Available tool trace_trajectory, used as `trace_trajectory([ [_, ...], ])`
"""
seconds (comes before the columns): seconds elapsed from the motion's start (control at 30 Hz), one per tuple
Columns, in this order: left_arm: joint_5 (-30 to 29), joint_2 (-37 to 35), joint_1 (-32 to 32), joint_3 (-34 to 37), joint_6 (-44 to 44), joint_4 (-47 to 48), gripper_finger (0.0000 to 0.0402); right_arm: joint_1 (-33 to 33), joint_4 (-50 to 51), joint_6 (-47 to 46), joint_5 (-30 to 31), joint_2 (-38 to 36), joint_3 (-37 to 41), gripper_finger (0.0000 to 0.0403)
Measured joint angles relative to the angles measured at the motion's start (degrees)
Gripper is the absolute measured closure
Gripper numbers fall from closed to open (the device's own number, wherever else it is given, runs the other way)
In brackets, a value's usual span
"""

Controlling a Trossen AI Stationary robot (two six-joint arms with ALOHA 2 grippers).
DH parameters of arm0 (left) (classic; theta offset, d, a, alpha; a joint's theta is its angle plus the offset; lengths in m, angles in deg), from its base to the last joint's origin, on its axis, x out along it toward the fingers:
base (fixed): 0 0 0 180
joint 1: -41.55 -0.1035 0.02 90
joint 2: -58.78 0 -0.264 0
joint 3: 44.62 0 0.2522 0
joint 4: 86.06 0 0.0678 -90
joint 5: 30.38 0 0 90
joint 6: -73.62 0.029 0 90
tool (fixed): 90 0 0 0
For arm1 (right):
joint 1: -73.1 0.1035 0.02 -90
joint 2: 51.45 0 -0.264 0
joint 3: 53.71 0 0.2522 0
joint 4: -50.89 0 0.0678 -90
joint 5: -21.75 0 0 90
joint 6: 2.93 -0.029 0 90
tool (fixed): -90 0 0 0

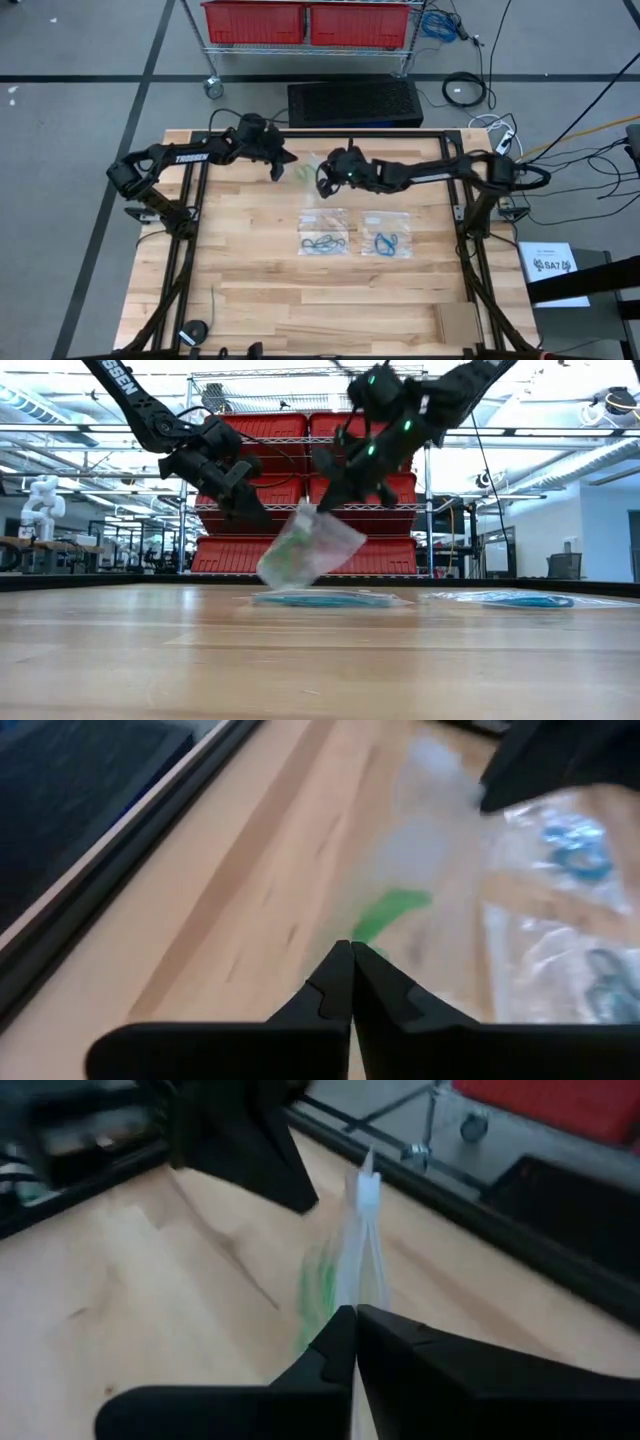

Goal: Sort rubber bands
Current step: Close the top transparent zip bag

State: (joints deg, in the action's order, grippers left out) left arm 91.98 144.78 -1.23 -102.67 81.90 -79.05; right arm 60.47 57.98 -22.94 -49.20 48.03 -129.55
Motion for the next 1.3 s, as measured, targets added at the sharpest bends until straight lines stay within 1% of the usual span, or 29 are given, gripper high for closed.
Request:
trace_trajectory([
  [0.13, 6.02, 0.0, 0.11, 0.0, -0.52, -3.98, 0.0355, 1.34, 3.72, 4.45, -1.58, -4.84, -0.02, 0.0403],
  [0.3, 10.82, -0.03, 1.19, 0.0, -1.95, -9.61, 0.0296, 3.18, 6.51, 6.73, -4.45, -8.32, -0.04, 0.0403],
  [0.43, 12.61, -0.55, 2.78, 0.02, -1.42, -11.39, 0.0258, 4.38, 8.92, 7.65, -4.39, -9.3, -0.04, 0.0403],
  [0.5, 14.0, -1.1, 3.38, 0.02, -0.49, -11.46, 0.0247, 4.62, 9.64, 7.67, -4.38, -9.33, -0.07, 0.0403],
  [0.57, 14.18, -1.81, 3.72, 0.02, -0.37, -11.68, 0.024, 4.93, 10.09, 7.69, -4.41, -9.33, -0.07, 0.0403],
  [0.73, 14.16, -2.71, 4.74, 0.02, -0.37, -11.75, 0.0238, 5.4, 10.46, 8.51, -4.39, -9.37, -0.07, 0.0403],
  [1.0, 14.14, -2.67, 9.17, 0.02, 1.2, -12.18, 0.0238, 6.35, 10.44, 8.74, -4.43, -9.37, -0.07, 0.0403],
  [1.07, 14.09, -2.67, 9.71, 0.02, 1.2, -12.49, 0.0243, 6.43, 10.42, 8.74, -4.43, -9.37, -0.07, 0.0403],
  [1.17, 13.1, -2.67, 10.03, 0.02, 1.2, -12.33, 0.0267, 6.78, 10.39, 8.74, -4.51, -9.37, -0.07, 0.0403],
  [1.3, 13.02, -2.67, 10.03, 0.02, 1.2, -12.36, 0.0325, 6.81, 10.4, 8.74, -4.61, -9.37, -0.07, 0.0403],
])
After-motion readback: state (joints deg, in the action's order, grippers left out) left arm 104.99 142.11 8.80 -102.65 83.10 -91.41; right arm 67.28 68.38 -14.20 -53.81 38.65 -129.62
